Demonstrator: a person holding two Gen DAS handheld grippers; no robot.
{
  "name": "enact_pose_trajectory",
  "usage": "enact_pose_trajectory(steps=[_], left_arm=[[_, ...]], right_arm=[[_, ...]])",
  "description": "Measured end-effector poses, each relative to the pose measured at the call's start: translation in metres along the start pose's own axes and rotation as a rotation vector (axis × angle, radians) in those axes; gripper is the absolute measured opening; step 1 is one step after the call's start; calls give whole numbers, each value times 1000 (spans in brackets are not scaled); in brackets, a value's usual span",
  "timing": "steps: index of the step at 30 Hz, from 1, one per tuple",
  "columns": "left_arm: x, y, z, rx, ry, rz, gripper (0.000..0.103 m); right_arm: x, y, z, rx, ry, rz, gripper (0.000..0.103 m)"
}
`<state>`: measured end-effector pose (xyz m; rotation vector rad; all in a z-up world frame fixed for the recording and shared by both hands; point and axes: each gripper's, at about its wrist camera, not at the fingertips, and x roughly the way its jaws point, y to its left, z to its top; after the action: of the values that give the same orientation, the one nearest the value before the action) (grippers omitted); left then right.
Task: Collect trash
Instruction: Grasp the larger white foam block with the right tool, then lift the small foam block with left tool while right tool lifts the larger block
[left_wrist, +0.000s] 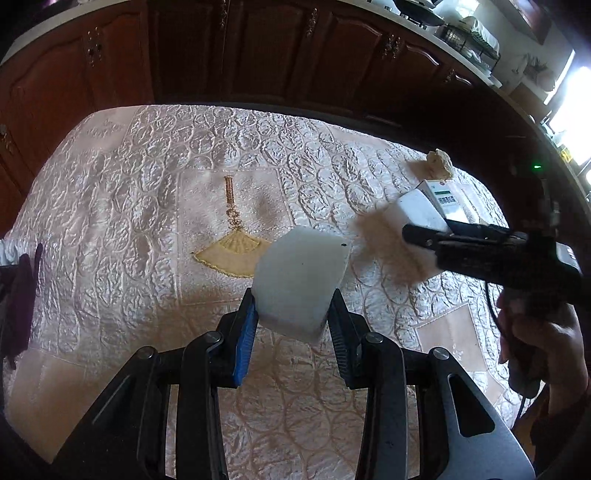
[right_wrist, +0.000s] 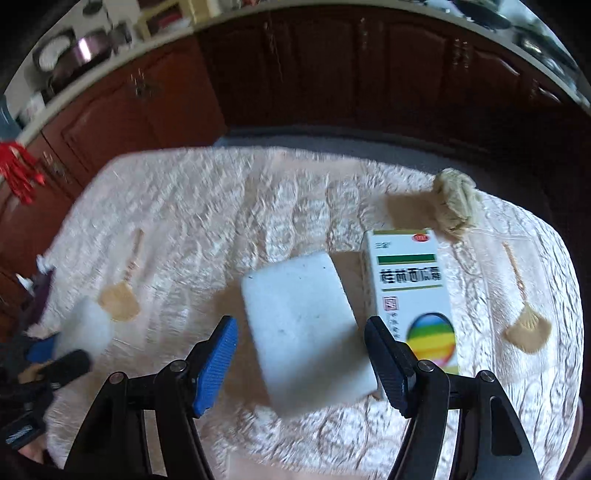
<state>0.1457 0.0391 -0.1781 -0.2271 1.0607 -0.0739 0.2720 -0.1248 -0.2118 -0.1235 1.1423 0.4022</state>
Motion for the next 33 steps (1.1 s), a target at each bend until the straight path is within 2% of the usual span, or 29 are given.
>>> enact_pose_trajectory(steps=[2, 4, 5, 12, 18, 22, 33], left_arm=[[1, -1, 0, -1, -1, -2, 35], [2, -2, -1, -6, 1, -6, 35], [2, -3, 0, -6, 1, -7, 35], [-1, -15, 0, 8, -16, -16, 35], [-9, -37, -2, 48, -36, -28, 35], [-17, -55, -6, 82, -50, -42, 35], [-37, -114, -20, 208, -89, -69, 35]], right_arm=[[4, -2, -1, -9, 23, 3, 69], [1, -1, -7, 1, 7, 23, 67], [-1, -5, -9, 14, 5, 32, 56], [-30, -12, -34, 63, -50, 74, 56], [-72, -16, -56, 109, -120, 95, 56], [-106, -24, -77, 157, -174, 95, 56], [-153, -51, -121, 233, -236, 36, 56]])
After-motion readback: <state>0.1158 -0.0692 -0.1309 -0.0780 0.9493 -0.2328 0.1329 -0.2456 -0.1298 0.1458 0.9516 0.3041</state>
